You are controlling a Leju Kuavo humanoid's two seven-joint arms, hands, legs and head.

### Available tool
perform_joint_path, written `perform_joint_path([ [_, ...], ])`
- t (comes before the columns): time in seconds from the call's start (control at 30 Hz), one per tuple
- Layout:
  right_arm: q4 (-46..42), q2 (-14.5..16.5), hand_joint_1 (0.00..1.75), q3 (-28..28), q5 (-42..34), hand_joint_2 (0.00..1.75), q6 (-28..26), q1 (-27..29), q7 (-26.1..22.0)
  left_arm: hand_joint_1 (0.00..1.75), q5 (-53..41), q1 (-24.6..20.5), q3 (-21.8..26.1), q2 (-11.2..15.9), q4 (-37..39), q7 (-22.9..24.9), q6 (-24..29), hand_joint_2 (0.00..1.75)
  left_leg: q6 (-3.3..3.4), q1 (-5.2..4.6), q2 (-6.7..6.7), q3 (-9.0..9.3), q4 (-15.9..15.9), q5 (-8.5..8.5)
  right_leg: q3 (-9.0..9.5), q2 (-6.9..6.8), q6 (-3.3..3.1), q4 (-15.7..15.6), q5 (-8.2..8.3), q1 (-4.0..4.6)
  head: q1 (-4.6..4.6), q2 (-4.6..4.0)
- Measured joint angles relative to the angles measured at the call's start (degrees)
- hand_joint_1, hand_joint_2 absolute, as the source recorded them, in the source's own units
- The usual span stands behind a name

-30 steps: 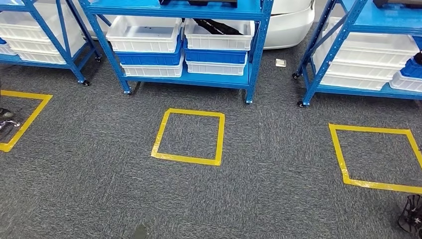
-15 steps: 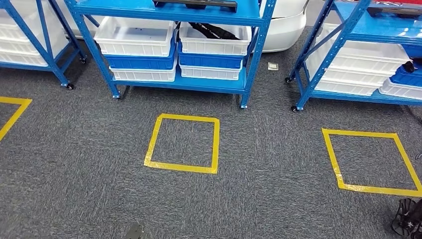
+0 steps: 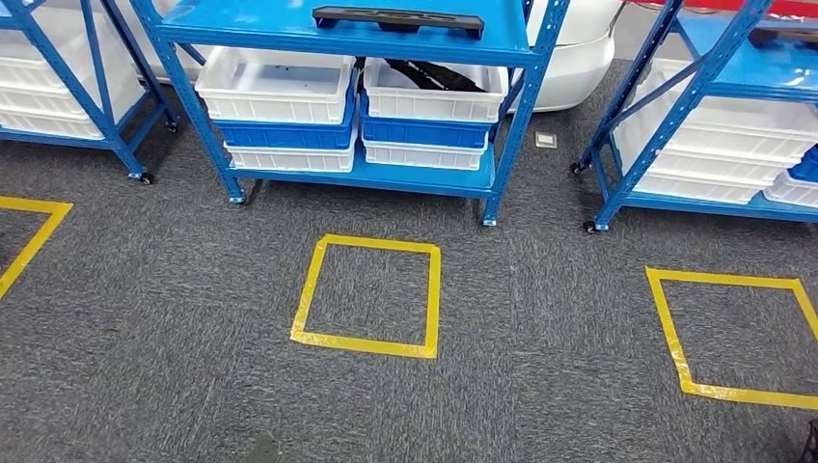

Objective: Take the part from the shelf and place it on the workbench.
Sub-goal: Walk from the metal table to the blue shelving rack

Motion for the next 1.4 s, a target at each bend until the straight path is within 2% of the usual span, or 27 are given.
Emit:
perform_joint_path([
  [0.03,0.0,0.0,0.00,0.0,0.0,1.75,0.0,0.0,0.0,0.00,0.1,0.1,0.0,0.0,0.0,-0.1,0.0,0.00,-0.32,0.16,0.12,-0.95,2.3,0.12,1.34,-0.08,-0.55,-0.3,0.17,-0.37,0.03,0.00],
  [0.1,0.0,0.2,0.00,0.0,0.1,1.75,0.0,-0.2,-0.1,0.00,0.1,0.1,0.0,0.1,0.0,-0.1,0.1,0.00,-1.33,0.91,0.38,-4.89,8.4,-1.06,2.96,-0.17,-0.97,-0.5,-0.60,-0.62,-0.15,0.00],
  [0.17,0.0,0.5,0.00,0.0,0.1,1.75,0.1,-0.2,-0.1,0.00,0.2,0.3,0.0,0.3,0.0,-0.1,0.1,0.00,-2.71,2.05,0.65,-8.78,11.4,-4.95,4.30,0.01,-0.46,-0.5,-1.96,-0.96,-0.18,0.00],
  [0.2,0.0,0.6,0.00,0.0,0.1,1.75,0.2,-0.1,-0.1,0.00,0.2,0.3,0.0,0.4,0.0,-0.1,0.1,0.00,-3.47,2.66,0.85,-9.88,11.0,-6.54,5.11,0.14,0.05,-0.4,-2.72,-1.29,-0.18,0.00],
  [0.23,0.0,0.6,0.00,0.0,0.1,1.75,0.2,0.0,-0.1,0.00,0.2,0.4,0.0,0.5,0.0,-0.1,0.1,0.00,-4.24,3.26,1.07,-10.22,9.2,-6.49,6.00,0.25,0.64,-0.3,-3.55,-1.70,-0.19,0.00],
  [0.27,0.0,0.7,0.00,0.0,0.1,1.75,0.2,0.1,-0.1,0.00,0.2,0.4,0.0,0.6,0.0,-0.1,0.1,0.00,-5.03,3.87,1.31,-10.06,6.3,-4.71,6.75,0.34,1.26,-0.2,-4.45,-2.11,-0.22,0.00],
  [0.3,0.0,0.6,0.00,0.0,0.2,1.75,0.2,0.2,-0.1,0.00,0.3,0.4,0.0,0.6,0.0,-0.1,0.0,0.00,-5.67,4.27,1.70,-9.64,3.5,-0.94,7.45,0.39,1.92,0.1,-5.37,-2.25,-0.39,0.00],
  [0.33,0.0,0.6,0.00,0.0,0.2,1.75,0.2,0.2,-0.1,0.00,0.3,0.4,0.0,0.6,0.1,-0.1,-0.1,0.00,-5.74,4.42,2.02,-9.18,1.3,2.17,7.94,0.41,2.57,0.2,-6.21,-2.31,-0.70,0.00],
  [0.37,0.0,0.5,0.00,0.0,0.2,1.75,0.2,0.0,0.0,0.00,0.3,0.3,0.0,0.6,0.1,0.0,-0.1,0.00,-5.38,4.40,2.14,-8.77,0.1,4.49,8.22,0.36,3.16,0.2,-6.88,-2.14,-0.72,0.00],
  [0.4,0.0,0.5,0.00,0.0,0.2,1.75,0.2,-0.1,0.0,0.00,0.3,0.2,0.0,0.6,0.1,0.0,-0.2,0.00,-4.69,4.23,2.22,-8.58,-0.1,5.64,8.74,0.28,3.78,0.2,-7.20,-1.91,-0.70,0.00],
  [0.5,0.0,0.5,0.00,0.0,0.3,1.75,0.2,-0.6,0.0,0.00,0.3,0.1,0.0,0.5,0.0,0.1,-0.1,0.00,-2.40,3.93,1.72,-7.68,-0.5,4.74,8.53,0.01,5.02,2.1,-6.94,-1.63,-0.18,0.00],
  [0.57,0.0,0.5,0.00,0.0,0.3,1.75,0.2,-0.6,0.0,0.00,0.4,0.1,0.0,0.5,0.0,0.1,-0.1,0.00,-1.36,3.85,1.53,-6.68,-0.9,4.17,4.47,-0.23,5.20,8.2,-7.21,-1.87,0.12,0.00],
  [0.67,0.0,0.6,0.00,0.0,0.4,1.75,0.2,-0.4,0.0,0.00,0.4,0.1,0.0,0.5,0.0,0.1,-0.1,0.00,-0.70,3.68,1.30,-5.43,-1.0,2.75,-4.22,-0.36,4.89,18.3,-10.66,-2.09,0.37,0.00],
  [0.7,0.0,0.6,0.00,0.0,0.4,1.75,0.2,-0.3,0.0,0.00,0.4,0.2,0.0,0.5,0.0,0.1,-0.1,0.00,-0.71,3.65,1.16,-4.78,-1.0,2.17,-5.85,-0.37,4.90,18.7,-11.39,-2.09,0.40,0.00],
  [0.73,0.0,0.6,0.00,0.0,0.4,1.75,0.2,-0.2,0.0,0.00,0.4,0.3,0.0,0.5,0.0,0.1,-0.1,0.00,-0.79,3.61,1.04,-4.03,-1.0,1.58,-6.48,-0.39,5.15,17.3,-10.97,-2.08,0.43,0.00],
  [0.77,0.0,0.6,0.00,0.0,0.4,1.75,0.2,-0.1,0.0,0.00,0.4,0.3,0.0,0.5,0.0,0.1,-0.1,0.00,-0.90,3.60,0.96,-3.23,-1.0,0.97,-6.38,-0.45,5.55,14.4,-9.46,-2.08,0.46,0.00],
  [0.83,0.0,0.6,0.00,0.0,0.5,1.75,0.3,0.0,0.0,0.00,0.4,0.3,0.0,0.4,0.0,0.1,-0.1,0.00,-1.31,3.52,0.97,-1.98,-1.1,-0.25,-5.05,-1.10,6.30,7.1,-4.33,-2.01,0.57,0.00],
  [0.87,0.0,0.5,0.00,0.0,0.5,1.75,0.3,-0.1,0.1,0.00,0.4,0.3,0.0,0.4,0.0,0.2,-0.1,0.00,-1.70,3.45,0.98,-1.41,-1.3,-1.01,-4.33,-1.53,6.16,4.8,-2.84,-1.73,0.68,0.00],
  [0.93,0.0,0.6,0.00,0.0,0.5,1.75,0.3,-0.1,0.1,0.00,0.4,0.3,0.0,0.4,-0.1,0.2,-0.1,0.00,-2.57,3.22,1.09,0.38,-1.5,-1.34,-3.25,-1.85,5.07,2.8,-2.49,-1.25,0.88,0.00],
  [1.0,0.0,0.6,0.00,0.0,0.5,1.75,0.3,-0.1,0.1,0.00,0.4,0.2,0.0,0.3,-0.1,0.2,-0.2,0.00,-3.22,3.19,1.32,1.32,-0.4,-0.89,-1.17,-1.34,3.81,1.8,-1.98,-1.77,0.85,0.00],
  [1.07,0.0,0.6,0.00,0.0,0.5,1.75,0.3,0.0,0.1,0.00,0.4,0.1,0.0,0.3,-0.2,0.2,-0.2,0.00,-3.38,3.28,1.39,-0.71,4.4,-1.80,1.11,-1.03,2.39,1.3,-1.29,-2.36,0.56,0.00],
  [1.13,0.0,0.6,0.00,0.0,0.5,1.75,0.3,-0.1,0.1,0.00,0.4,0.1,0.0,0.4,-0.2,0.2,-0.2,0.00,-3.58,3.30,1.27,-4.92,11.0,-4.63,2.50,-0.97,1.29,1.0,-1.84,-2.07,0.44,0.00],
  [1.2,0.0,0.6,0.00,0.0,0.5,1.75,0.3,-0.2,0.1,0.00,0.4,0.3,0.0,0.4,-0.2,0.2,-0.2,0.00,-3.85,3.31,1.20,-8.80,13.8,-7.61,3.46,-0.62,1.01,0.8,-2.85,-1.83,0.45,0.00],
  [1.23,0.0,0.7,0.00,0.0,0.5,1.75,0.3,-0.1,0.1,0.00,0.4,0.4,0.0,0.5,-0.2,0.3,-0.1,0.00,-3.87,3.32,1.20,-9.74,13.0,-7.74,3.97,-0.40,1.10,0.8,-3.43,-1.79,0.47,0.00],
  [1.27,0.0,0.7,0.00,0.0,0.6,1.75,0.3,0.0,0.1,0.00,0.4,0.4,0.0,0.5,-0.2,0.3,-0.1,0.00,-3.83,3.34,1.22,-9.84,10.3,-6.16,4.65,-0.23,1.26,0.8,-4.09,-1.77,0.45,0.00],
  [1.37,0.0,0.9,0.00,0.0,0.6,1.75,0.3,0.2,0.1,0.00,0.5,0.5,0.0,0.7,-0.2,0.3,-0.1,0.00,-3.07,3.08,1.28,-8.10,0.9,2.48,6.53,0.04,2.20,0.9,-5.83,-1.55,0.46,0.00],
  [1.4,0.0,1.0,0.00,0.0,0.7,1.75,0.3,0.2,0.1,0.00,0.5,0.6,0.0,0.7,-0.2,0.3,-0.1,0.00,-2.63,2.89,1.25,-7.67,-0.3,3.85,6.89,0.11,2.64,0.8,-6.14,-1.40,0.48,0.00],
])
